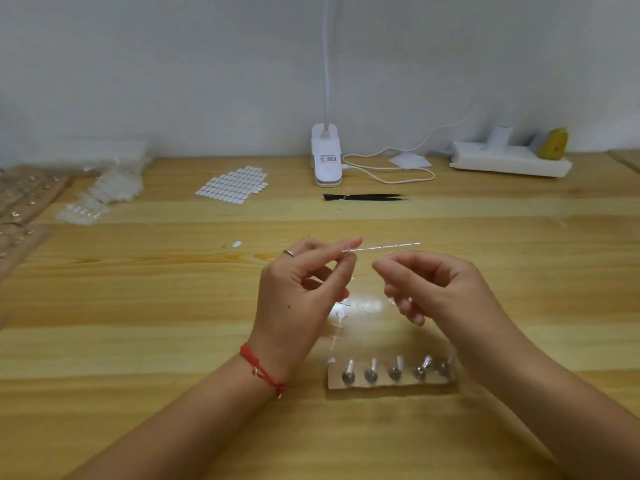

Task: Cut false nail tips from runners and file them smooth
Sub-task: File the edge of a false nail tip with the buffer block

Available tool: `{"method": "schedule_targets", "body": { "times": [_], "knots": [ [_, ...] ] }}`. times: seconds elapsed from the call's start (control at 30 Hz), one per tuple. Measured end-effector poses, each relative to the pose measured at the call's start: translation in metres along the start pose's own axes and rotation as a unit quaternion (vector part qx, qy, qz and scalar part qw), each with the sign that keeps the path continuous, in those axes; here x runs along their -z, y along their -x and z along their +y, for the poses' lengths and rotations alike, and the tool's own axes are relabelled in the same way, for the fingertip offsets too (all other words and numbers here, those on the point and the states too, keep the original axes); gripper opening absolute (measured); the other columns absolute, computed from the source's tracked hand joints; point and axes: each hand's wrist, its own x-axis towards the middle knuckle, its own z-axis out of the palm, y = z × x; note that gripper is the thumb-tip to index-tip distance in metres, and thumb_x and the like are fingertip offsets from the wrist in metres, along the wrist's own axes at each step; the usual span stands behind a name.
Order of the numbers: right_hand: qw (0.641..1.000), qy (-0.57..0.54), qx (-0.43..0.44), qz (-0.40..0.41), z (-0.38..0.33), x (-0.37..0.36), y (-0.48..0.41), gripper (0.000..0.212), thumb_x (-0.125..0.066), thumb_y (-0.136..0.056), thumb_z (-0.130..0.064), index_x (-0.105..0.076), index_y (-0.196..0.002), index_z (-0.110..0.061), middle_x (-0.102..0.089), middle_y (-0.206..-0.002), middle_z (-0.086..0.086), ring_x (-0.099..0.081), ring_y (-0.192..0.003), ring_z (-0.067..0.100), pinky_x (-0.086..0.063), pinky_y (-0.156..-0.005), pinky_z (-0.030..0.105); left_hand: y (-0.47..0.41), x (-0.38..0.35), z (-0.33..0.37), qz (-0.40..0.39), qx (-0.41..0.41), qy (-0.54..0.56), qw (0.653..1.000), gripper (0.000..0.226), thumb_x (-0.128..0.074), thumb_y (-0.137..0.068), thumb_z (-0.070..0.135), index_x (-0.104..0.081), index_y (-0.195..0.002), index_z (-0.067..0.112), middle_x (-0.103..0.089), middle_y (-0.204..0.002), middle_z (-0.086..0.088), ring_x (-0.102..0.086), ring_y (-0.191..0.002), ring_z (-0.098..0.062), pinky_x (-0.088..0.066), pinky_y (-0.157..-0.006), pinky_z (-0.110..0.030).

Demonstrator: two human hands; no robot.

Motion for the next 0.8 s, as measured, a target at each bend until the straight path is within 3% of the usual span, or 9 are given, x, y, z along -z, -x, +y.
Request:
{"method": "schedule_targets", "body": {
  "times": [0.13, 0.3, 0.6, 0.7, 0.8],
  "knots": [
    [1.000, -0.025, 0.005, -0.017, 0.000, -0.001, 0.001, 0.034, -0.082, -0.059, -0.049, -0.075, -0.084, -0.027, -0.066, -0.067, -0.006, -0.049, -0.050, 0.007, -0.039, -0.045, 0.017, 0.003, -0.001, 0.000, -0.015, -0.114, -0.092, 0.989, 0.027, -0.066, -0.087, 0.014, -0.069, -0.113, 0.022, -0.063, -0.089, 0.009, -0.052, -0.052, -0.011, -0.049, -0.050, -0.025],
    [1.000, -0.022, 0.012, 0.002, 0.002, 0.001, 0.002, 0.037, -0.075, -0.060, -0.043, -0.070, -0.084, -0.016, -0.068, -0.071, -0.005, -0.052, -0.054, 0.009, -0.040, -0.046, 0.019, 0.006, -0.001, 0.000, -0.022, -0.168, -0.140, 0.975, 0.027, -0.062, -0.090, 0.022, -0.066, -0.116, 0.026, -0.063, -0.091, 0.006, -0.052, -0.054, -0.008, -0.047, -0.050, -0.028],
    [1.000, -0.014, -0.002, 0.020, 0.008, 0.008, -0.003, 0.010, -0.072, -0.081, -0.009, -0.074, -0.091, -0.010, -0.075, -0.082, 0.007, -0.067, -0.063, 0.014, -0.047, -0.044, 0.021, 0.005, -0.001, 0.004, -0.058, -0.140, -0.122, 0.981, 0.024, -0.061, -0.087, 0.014, -0.068, -0.108, 0.025, -0.063, -0.091, 0.009, -0.060, -0.063, -0.013, -0.048, -0.051, -0.024],
    [1.000, 0.005, -0.001, 0.019, 0.009, 0.012, -0.005, 0.006, -0.072, -0.081, -0.007, -0.075, -0.087, -0.009, -0.075, -0.080, 0.006, -0.068, -0.061, 0.015, -0.049, -0.045, 0.021, 0.003, 0.000, 0.004, -0.041, -0.062, -0.075, 0.994, 0.020, -0.069, -0.082, 0.019, -0.062, -0.099, 0.029, -0.063, -0.083, 0.012, -0.060, -0.059, -0.013, -0.047, -0.050, -0.022],
    [0.998, 0.064, 0.020, 0.015, 0.013, 0.015, -0.006, 0.011, -0.073, -0.082, -0.011, -0.078, -0.082, -0.020, -0.071, -0.068, -0.009, -0.057, -0.052, 0.007, -0.047, -0.049, 0.018, 0.002, 0.003, 0.002, -0.044, 0.005, -0.065, 0.997, 0.016, -0.076, -0.077, 0.030, -0.067, -0.091, 0.033, -0.066, -0.082, 0.013, -0.058, -0.055, -0.009, -0.043, -0.052, -0.015]
  ]
}}
